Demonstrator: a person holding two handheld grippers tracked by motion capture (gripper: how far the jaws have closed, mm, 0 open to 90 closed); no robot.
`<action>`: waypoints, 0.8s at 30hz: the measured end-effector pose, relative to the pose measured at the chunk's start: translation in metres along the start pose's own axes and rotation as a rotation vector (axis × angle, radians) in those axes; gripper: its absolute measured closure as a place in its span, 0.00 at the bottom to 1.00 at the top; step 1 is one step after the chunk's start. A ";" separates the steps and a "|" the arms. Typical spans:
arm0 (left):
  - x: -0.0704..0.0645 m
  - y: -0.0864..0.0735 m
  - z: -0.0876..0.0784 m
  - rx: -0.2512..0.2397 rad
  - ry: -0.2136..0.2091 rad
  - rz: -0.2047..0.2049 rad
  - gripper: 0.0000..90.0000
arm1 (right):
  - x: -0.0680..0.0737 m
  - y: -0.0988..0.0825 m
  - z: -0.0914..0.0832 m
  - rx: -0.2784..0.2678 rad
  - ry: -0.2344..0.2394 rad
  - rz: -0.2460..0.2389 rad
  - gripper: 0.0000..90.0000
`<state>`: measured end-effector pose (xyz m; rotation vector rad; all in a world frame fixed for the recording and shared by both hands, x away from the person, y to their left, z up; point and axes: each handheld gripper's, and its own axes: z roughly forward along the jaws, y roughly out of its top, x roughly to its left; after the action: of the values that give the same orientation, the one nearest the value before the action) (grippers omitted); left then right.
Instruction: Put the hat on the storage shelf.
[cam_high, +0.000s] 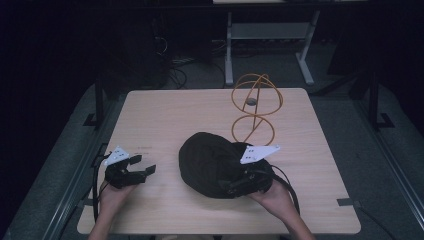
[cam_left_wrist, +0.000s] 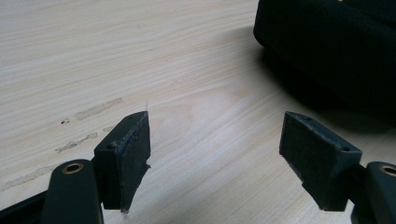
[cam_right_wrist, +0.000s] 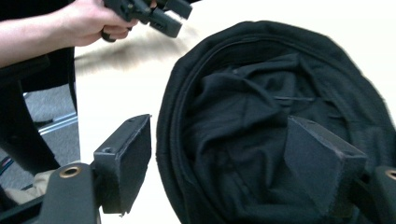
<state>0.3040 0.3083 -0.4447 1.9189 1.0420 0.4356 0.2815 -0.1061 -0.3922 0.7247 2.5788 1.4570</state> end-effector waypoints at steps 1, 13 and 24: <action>0.000 0.000 0.000 -0.002 0.000 -0.005 0.27 | 0.001 0.000 0.002 0.005 0.004 -0.003 0.26; 0.000 0.000 0.000 -0.006 -0.002 -0.008 0.27 | 0.013 0.005 0.028 0.058 0.042 -0.002 0.33; 0.000 0.000 0.000 -0.007 -0.005 -0.006 0.27 | 0.020 0.003 0.045 0.098 0.044 0.006 0.42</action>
<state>0.3039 0.3085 -0.4441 1.9093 1.0411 0.4309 0.2784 -0.0611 -0.4110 0.7195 2.6997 1.3719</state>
